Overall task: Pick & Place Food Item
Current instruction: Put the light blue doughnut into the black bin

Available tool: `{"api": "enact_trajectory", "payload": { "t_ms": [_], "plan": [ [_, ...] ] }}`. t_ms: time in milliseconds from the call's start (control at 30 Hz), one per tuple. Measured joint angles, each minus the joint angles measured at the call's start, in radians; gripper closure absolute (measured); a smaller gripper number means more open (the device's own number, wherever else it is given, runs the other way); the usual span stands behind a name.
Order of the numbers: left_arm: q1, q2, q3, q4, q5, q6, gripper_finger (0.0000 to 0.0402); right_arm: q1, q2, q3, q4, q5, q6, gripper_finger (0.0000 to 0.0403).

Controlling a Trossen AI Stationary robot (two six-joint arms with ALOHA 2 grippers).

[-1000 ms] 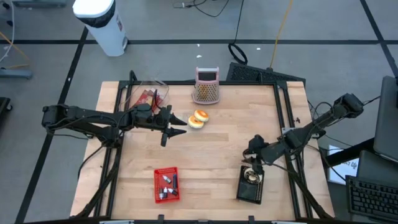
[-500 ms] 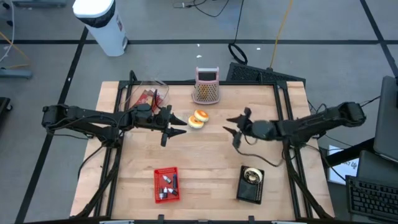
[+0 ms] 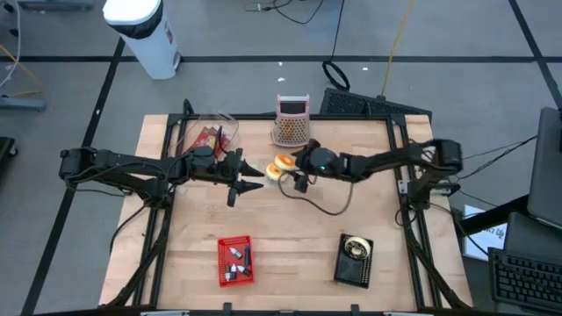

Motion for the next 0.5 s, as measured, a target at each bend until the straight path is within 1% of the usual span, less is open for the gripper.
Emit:
{"api": "enact_trajectory", "payload": {
  "t_ms": [167, 233, 333, 500],
  "plan": [
    [0.0, 0.0, 0.0, 0.0, 0.0, 0.0, 0.0227, -0.059, 0.122, 0.05, 0.0, -0.005, 0.008, 0.012],
    [0.0, 0.0, 0.0, 0.0, 0.0, 0.0, 0.0227, -0.07, 0.158, 0.062, 0.019, -0.055, 0.01, 0.0123],
    [0.0, 0.0, 0.0, 0.0, 0.0, 0.0, 0.0227, -0.075, 0.192, 0.062, 0.06, -0.138, 0.056, 0.0125],
    [0.0, 0.0, 0.0, 0.0, 0.0, 0.0, 0.0227, -0.075, 0.206, 0.062, 0.075, -0.155, 0.059, 0.0124]
  ]
}}
